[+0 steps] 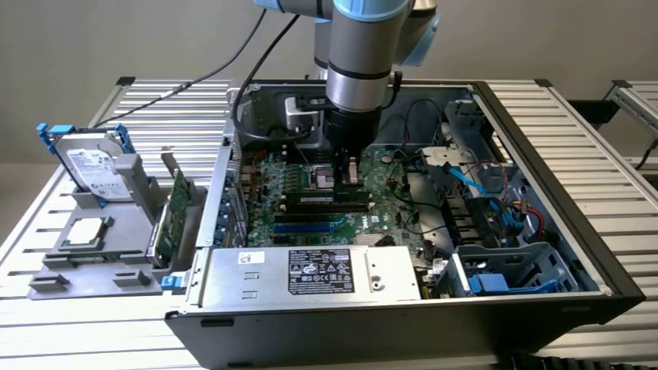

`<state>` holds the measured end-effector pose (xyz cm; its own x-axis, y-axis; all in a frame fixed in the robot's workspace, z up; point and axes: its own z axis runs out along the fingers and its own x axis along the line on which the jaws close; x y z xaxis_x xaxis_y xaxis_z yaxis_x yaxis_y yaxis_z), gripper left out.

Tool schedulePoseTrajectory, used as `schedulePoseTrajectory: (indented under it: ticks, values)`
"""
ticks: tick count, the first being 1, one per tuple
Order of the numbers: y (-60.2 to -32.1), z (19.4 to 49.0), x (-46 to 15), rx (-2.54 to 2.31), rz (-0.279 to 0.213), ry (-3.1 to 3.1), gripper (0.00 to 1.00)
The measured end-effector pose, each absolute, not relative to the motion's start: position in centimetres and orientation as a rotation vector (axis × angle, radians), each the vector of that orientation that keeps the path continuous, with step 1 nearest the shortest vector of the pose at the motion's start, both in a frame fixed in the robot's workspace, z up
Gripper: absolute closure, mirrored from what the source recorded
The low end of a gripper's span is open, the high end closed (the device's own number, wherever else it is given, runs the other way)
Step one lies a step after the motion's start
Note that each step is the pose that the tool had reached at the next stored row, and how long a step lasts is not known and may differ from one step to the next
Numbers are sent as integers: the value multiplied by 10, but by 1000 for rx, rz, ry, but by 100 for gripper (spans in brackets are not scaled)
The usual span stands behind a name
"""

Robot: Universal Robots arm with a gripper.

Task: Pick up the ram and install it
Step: 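Insert the ram into the slot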

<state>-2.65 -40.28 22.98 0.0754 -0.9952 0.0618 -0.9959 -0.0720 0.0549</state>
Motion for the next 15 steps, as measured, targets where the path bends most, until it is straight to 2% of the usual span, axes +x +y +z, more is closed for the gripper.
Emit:
schedulePoseTrajectory:
  ticks: [15]
  values:
    - [-403,230,-28,2244,17,-2084,86]
